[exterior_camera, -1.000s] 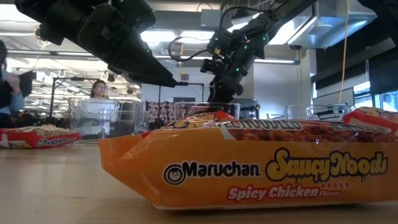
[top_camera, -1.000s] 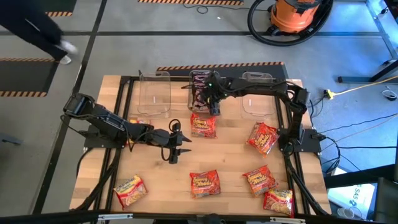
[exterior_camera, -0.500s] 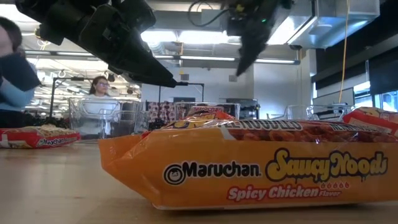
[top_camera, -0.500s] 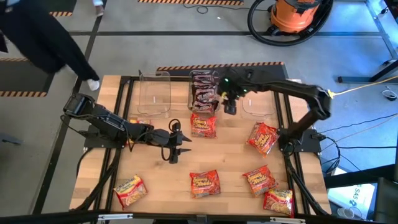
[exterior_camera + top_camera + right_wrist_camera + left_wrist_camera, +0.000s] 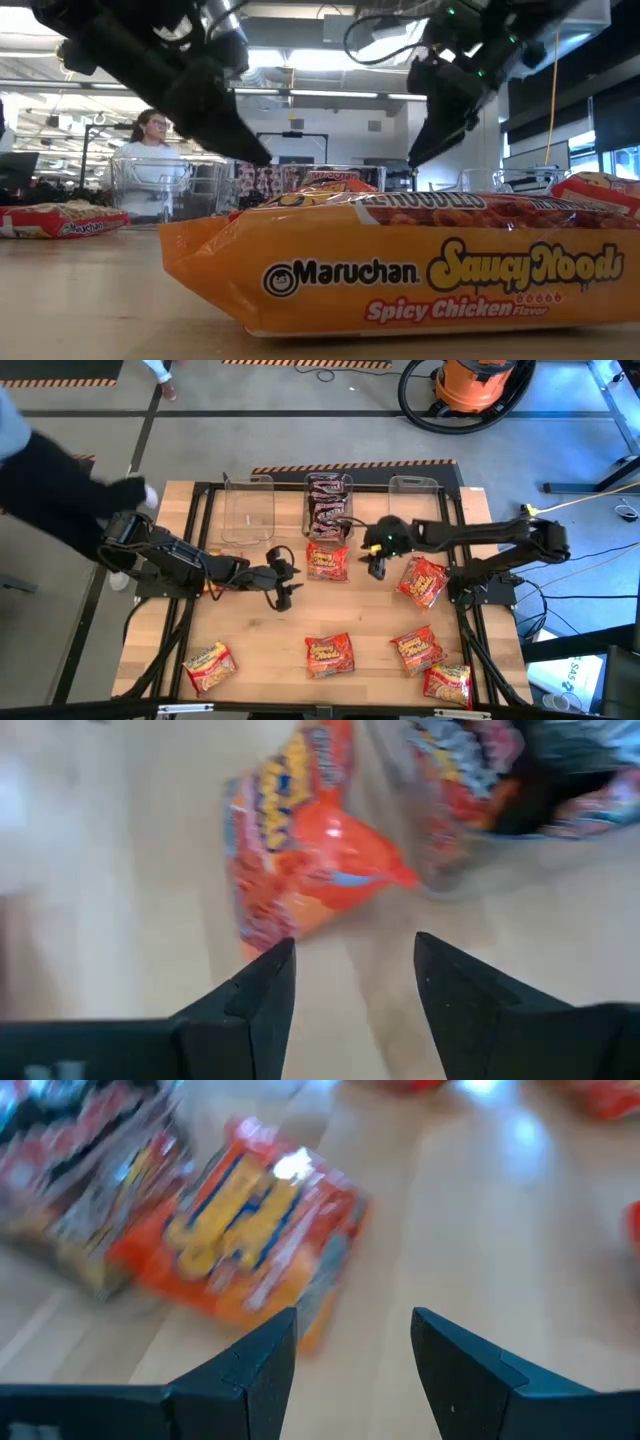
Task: Sort Maruchan noodles
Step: Put the orange noodle pack into the right transparent bin
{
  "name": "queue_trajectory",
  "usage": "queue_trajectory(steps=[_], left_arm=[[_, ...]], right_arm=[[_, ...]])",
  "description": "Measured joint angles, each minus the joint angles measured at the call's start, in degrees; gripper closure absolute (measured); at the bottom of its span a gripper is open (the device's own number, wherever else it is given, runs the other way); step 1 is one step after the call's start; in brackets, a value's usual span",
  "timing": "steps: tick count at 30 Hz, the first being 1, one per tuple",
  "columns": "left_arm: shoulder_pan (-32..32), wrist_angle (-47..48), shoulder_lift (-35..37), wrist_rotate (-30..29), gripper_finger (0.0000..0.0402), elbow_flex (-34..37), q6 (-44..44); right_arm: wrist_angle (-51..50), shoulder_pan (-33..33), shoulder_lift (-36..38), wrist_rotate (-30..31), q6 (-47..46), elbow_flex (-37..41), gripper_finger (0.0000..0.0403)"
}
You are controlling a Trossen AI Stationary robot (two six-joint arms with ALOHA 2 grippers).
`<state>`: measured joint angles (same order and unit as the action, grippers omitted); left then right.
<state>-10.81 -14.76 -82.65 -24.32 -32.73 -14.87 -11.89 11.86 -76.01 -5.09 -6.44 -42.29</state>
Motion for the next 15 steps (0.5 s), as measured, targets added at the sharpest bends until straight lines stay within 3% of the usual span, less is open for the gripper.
queue_trajectory(steps=[6,15], left_arm=[[2.0,2.5,-2.3,-0.1,0.0209,0.0,-5.6],[4.1,-2.3,-9.5,-0.1,0.0209,0.0,-8.6]], right_arm=[[13.4,-0.6,-1.8,-1.3,-4.2,5.7,0.0204],[26.6,-0.6,-7.1,3.0,-8.9,9.8,0.0103]])
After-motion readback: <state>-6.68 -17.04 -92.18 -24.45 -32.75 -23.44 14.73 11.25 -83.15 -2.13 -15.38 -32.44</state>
